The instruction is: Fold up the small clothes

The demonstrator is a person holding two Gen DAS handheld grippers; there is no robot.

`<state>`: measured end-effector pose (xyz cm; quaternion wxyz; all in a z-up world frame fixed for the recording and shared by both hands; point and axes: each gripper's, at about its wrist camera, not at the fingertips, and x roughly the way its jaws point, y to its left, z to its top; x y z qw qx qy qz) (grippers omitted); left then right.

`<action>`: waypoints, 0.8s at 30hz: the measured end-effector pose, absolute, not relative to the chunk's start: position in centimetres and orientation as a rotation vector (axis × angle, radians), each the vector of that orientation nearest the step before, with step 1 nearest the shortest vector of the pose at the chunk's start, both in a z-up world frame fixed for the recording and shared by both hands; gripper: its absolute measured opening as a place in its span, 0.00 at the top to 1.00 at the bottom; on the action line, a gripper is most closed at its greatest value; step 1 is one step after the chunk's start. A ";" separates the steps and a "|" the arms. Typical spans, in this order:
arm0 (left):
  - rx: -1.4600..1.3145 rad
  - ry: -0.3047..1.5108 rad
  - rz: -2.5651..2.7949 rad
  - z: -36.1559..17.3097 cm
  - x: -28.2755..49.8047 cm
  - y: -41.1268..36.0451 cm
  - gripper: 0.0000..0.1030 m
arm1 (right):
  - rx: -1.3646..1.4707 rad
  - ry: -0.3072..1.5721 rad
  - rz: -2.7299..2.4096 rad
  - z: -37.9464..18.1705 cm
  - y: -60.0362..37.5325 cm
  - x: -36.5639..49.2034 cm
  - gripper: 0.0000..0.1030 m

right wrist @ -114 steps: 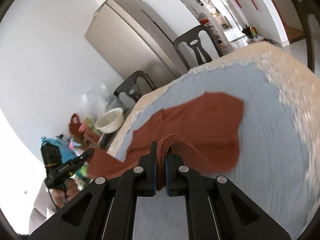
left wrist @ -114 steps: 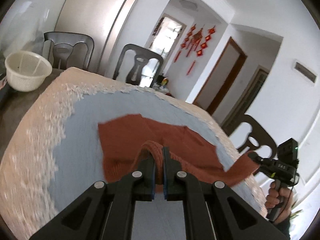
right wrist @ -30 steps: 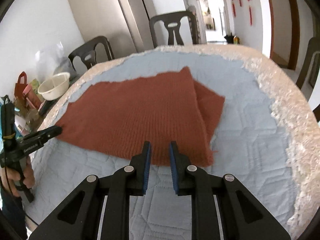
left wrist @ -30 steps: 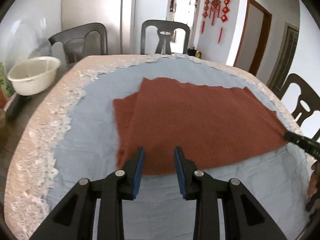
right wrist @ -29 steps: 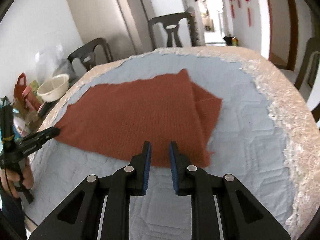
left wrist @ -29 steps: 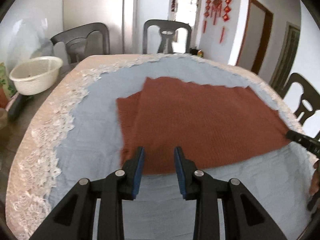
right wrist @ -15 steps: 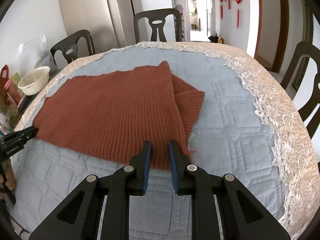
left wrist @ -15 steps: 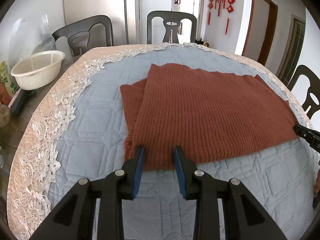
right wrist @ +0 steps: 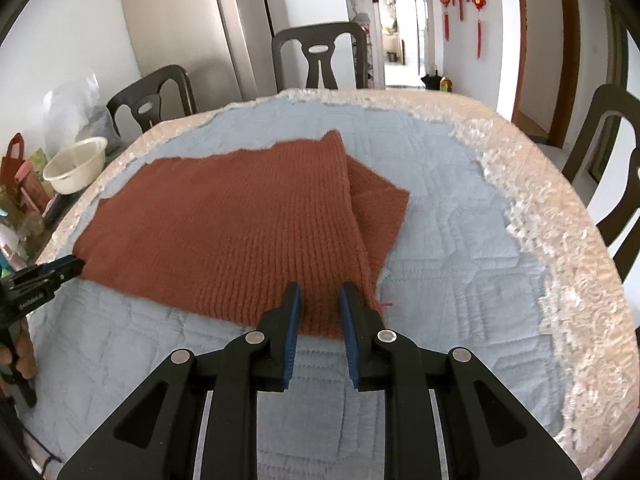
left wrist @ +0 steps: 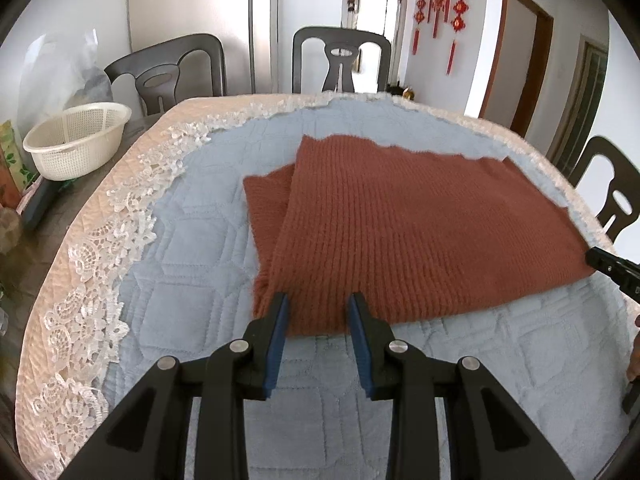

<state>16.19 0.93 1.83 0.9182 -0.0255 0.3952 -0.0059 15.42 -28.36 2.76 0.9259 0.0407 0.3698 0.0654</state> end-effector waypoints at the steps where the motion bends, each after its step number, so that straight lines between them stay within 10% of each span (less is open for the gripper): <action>1: -0.052 0.800 -0.008 2.1 16.1 1.1 0.68 | 0.088 0.743 0.135 3.1 -28.6 15.2 0.80; 24: -0.039 0.806 -0.014 2.5 11.8 3.2 0.68 | 0.096 0.769 0.147 3.4 -29.7 11.9 0.78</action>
